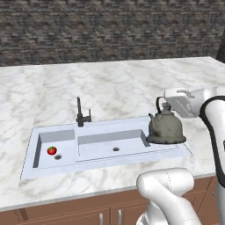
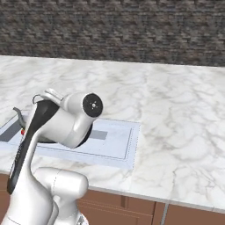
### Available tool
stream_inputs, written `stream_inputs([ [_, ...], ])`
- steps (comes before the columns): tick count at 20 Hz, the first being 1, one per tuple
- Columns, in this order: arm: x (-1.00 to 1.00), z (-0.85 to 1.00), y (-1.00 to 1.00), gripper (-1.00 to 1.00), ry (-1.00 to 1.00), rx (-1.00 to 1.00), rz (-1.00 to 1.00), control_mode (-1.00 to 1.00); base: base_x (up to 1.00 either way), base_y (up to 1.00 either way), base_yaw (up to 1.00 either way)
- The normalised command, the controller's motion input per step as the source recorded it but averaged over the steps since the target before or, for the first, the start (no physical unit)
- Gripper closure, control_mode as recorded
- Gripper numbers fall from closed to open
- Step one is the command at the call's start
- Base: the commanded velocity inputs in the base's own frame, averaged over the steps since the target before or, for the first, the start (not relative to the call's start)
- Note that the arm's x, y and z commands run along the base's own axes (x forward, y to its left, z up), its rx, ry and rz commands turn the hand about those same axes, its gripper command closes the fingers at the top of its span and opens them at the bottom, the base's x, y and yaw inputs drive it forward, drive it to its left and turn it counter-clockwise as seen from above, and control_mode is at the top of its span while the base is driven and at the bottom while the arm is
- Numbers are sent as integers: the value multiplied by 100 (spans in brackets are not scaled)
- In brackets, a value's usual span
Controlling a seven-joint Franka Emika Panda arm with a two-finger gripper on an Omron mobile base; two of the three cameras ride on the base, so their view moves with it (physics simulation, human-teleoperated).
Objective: Open the cabinet, pick the kettle from the cabinet, and place it in the sink.
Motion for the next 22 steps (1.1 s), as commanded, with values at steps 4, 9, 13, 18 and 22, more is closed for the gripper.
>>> stream_inputs([
  [4,31,-22,21,100,0,1,11,-100,0,0,0],
  [9,28,-18,15,100,-7,0,13,-100,0,0,0],
  [13,26,-12,4,100,-14,0,13,-100,0,0,0],
  [18,22,-15,9,100,-17,4,19,-100,0,0,0],
  [22,21,-11,13,100,-21,9,15,-100,0,0,0],
])
